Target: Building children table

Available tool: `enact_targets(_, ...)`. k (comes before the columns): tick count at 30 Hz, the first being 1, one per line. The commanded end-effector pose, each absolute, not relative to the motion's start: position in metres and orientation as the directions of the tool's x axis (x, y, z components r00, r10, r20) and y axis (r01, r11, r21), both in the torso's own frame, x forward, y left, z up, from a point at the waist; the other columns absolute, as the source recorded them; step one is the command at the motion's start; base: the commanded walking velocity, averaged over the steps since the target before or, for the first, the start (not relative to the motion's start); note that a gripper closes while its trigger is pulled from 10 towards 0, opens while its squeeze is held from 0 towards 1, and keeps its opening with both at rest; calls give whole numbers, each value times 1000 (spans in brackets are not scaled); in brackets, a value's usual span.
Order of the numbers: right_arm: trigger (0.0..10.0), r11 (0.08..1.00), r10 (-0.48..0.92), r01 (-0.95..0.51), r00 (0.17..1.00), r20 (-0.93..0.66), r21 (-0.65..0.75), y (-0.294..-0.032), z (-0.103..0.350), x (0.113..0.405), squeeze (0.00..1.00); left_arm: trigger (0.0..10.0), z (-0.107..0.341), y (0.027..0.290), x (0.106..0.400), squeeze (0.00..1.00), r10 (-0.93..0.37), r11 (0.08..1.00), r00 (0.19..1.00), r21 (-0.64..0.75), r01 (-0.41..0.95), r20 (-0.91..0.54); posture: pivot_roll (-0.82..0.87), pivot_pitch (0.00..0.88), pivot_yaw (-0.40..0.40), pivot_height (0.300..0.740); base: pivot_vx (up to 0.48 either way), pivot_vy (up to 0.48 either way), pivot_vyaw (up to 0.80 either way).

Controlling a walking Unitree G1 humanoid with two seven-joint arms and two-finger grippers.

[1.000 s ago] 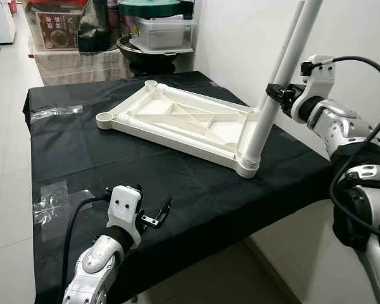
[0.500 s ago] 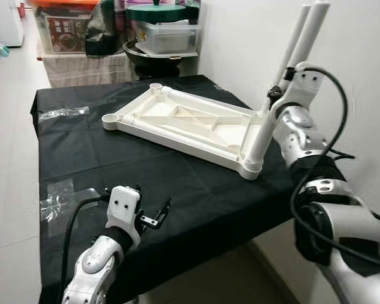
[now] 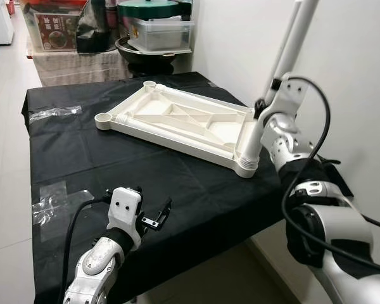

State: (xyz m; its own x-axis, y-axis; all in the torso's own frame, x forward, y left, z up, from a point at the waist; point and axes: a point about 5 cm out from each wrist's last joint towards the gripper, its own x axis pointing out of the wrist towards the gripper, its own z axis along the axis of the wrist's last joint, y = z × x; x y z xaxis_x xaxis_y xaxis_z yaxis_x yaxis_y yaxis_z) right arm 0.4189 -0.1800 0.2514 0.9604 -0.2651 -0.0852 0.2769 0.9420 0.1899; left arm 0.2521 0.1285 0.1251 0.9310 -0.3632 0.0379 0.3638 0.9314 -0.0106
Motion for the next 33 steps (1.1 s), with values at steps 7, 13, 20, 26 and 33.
enact_targets(7, 10000, 967, -106, 110, 994, -33, 228, -179, 244, 418, 0, 10000, 124, 126, 252, 0, -373, 927, 927, -18, 374, 33, 88, 0, -104, 740, 0, 0, 0)
enact_targets(13, 10000, 975, -34, 57, 993, -111, 217, -191, 205, 412, 0, 10000, 125, 127, 252, 0, -373, 927, 927, -15, 374, 32, 102, 0, -105, 740, 0, 0, 0)
enact_targets(20, 10000, 982, -31, 57, 990, -140, 182, -197, 191, 409, 0, 10000, 126, 130, 252, 0, -371, 929, 928, -9, 371, 31, 105, 0, -101, 740, 0, 0, 0)
enact_targets(26, 10000, 981, -35, 59, 991, -131, 185, -198, 187, 408, 0, 10000, 127, 132, 251, 0, -368, 930, 929, -2, 368, 31, 119, 0, -103, 740, 0, 0, 0)
enact_targets(33, 10000, 983, -26, 37, 998, -65, 178, -197, 190, 408, 0, 10000, 129, 133, 251, 0, -371, 928, 928, 1, 372, 40, 119, 0, -98, 740, 0, 0, 0)
